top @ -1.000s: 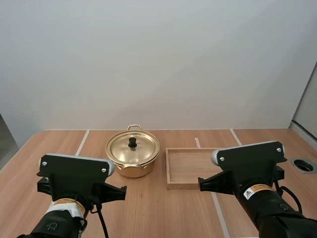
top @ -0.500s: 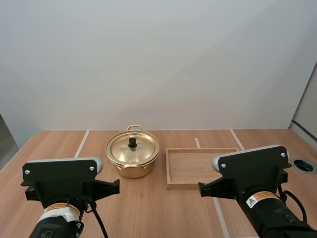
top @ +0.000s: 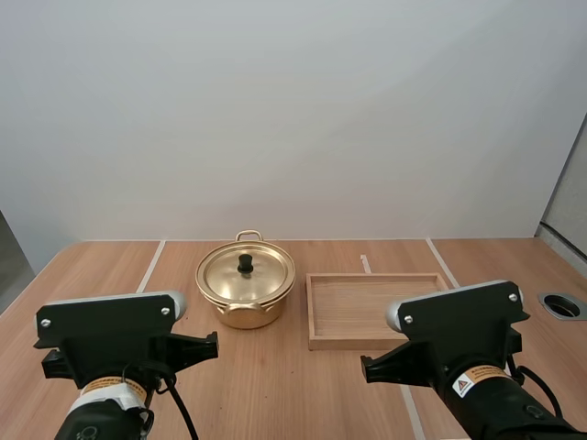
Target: Open the pot, put the grape inside, and close it
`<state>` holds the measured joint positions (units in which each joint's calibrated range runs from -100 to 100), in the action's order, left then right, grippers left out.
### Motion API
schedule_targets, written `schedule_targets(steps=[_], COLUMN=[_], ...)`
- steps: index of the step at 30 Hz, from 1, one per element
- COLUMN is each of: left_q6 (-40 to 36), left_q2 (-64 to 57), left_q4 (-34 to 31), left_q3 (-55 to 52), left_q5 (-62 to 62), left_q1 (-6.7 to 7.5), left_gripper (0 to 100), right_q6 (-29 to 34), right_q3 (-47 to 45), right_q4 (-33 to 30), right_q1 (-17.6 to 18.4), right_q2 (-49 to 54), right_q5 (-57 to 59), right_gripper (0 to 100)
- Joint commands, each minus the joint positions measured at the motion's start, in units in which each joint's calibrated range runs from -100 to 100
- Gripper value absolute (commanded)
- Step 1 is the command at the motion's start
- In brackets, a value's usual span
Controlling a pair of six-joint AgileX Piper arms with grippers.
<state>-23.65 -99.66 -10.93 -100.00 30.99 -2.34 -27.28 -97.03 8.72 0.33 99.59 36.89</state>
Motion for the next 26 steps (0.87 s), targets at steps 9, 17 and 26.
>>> schedule_targets(steps=[9,17,26], left_q6=[-0.46,-0.46,-0.46], left_q2=[-0.34,-0.34,-0.34], left_q4=[0.84,0.84,0.84], left_q3=[0.00,0.00,0.00], left_q5=[-1.60,-1.60,-1.60], left_q1=[-0.10,-0.10,-0.10], left_gripper=[0,0,0], right_q6=[0.68,2.26,2.26], right_q3=[-2.97,-2.97,-2.97], right_q4=[0.67,0.67,0.67], right_q1=[0.17,0.17,0.17], right_q2=[0.41,0.41,0.41], right_q5=[-4.87,-4.87,-4.87], right_gripper=[0,0,0])
